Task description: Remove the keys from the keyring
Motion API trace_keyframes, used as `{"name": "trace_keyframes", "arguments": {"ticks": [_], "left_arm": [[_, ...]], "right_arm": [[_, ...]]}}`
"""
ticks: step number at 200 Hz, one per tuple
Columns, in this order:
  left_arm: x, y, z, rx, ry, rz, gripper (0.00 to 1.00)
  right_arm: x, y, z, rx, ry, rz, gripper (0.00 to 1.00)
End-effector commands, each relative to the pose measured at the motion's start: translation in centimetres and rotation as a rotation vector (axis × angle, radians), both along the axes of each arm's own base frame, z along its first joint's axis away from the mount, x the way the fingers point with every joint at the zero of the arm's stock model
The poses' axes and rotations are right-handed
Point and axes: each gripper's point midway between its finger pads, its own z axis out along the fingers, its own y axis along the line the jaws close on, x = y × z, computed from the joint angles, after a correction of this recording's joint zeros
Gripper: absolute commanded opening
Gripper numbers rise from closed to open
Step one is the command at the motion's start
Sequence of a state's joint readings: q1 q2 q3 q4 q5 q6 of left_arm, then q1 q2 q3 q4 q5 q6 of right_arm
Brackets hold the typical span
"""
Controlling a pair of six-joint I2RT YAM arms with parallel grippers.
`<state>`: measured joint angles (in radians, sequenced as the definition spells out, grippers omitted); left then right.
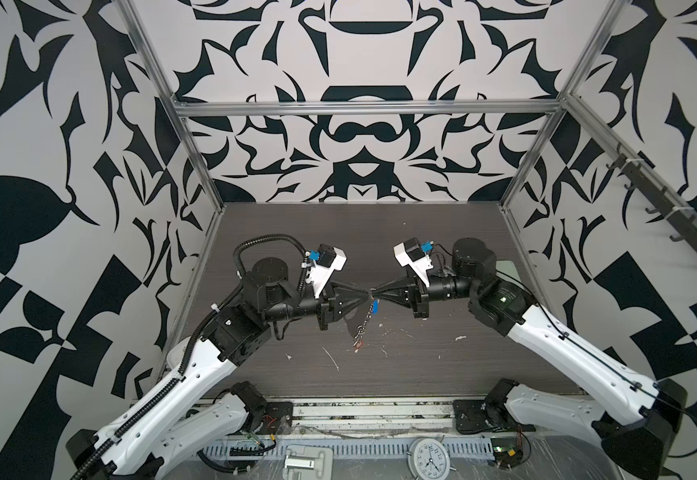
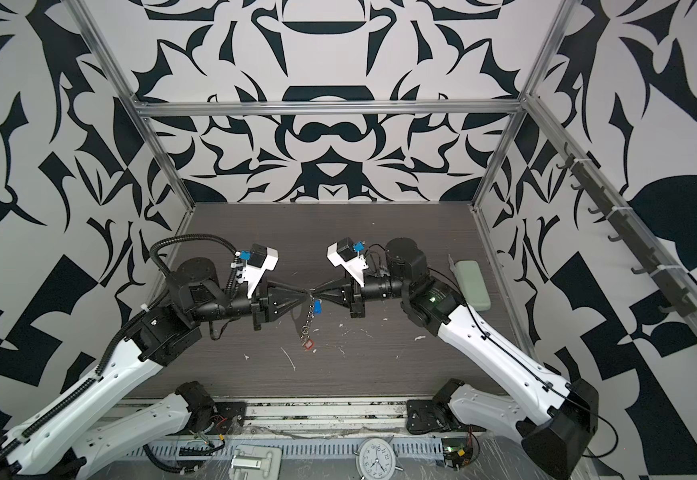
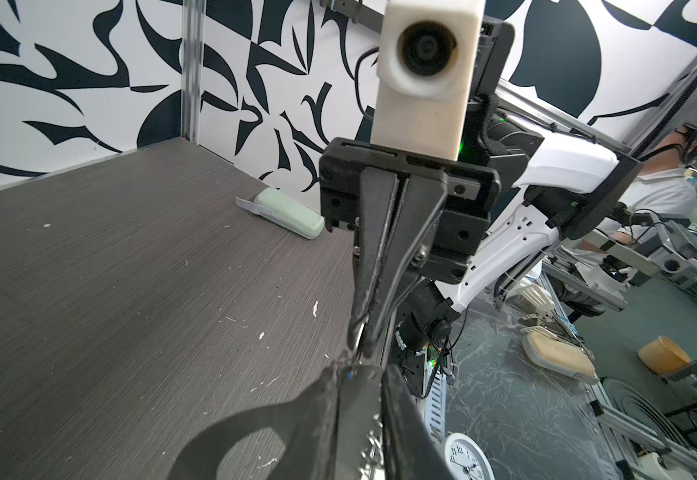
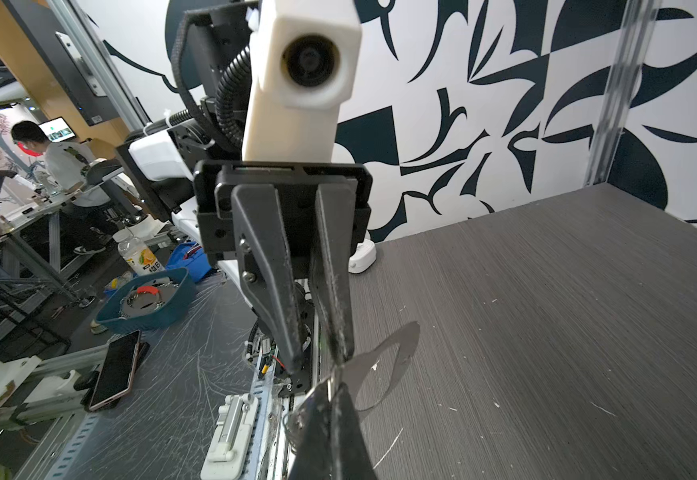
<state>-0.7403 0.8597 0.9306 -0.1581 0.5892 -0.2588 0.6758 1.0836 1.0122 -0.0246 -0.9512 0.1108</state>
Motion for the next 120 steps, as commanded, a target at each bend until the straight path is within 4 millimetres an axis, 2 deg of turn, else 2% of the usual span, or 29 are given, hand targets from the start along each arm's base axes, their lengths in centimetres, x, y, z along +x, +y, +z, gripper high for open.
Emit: {"name": "trace_keyframes", "arguments": {"ticks": [1, 65, 96, 120], "left_arm": [[-0.9, -0.1, 1.5, -0.014, -0.030, -0.049, 0.21], [-1.4, 0.9, 2.5, -0.020, -0.080, -0.022, 0.24], [-1.6, 1.0, 2.4, -0.017, -0.074, -0.030, 0.36], [-2.2, 0.8, 2.6, -0.026, -0.073, -0.068, 0.32]], "right_arm": [[-1.3, -0.3, 3.7, 0.094, -0.072, 0.072, 0.00], [-2.5, -0.8, 4.1, 0.106, -0.073, 0.128, 0.00], [-2.6, -1.0, 4.5, 0.118, -0.085, 0.120, 0.00], [-2.4, -0.8, 4.7, 0.125, -0.070, 0.121, 0.00]]}}
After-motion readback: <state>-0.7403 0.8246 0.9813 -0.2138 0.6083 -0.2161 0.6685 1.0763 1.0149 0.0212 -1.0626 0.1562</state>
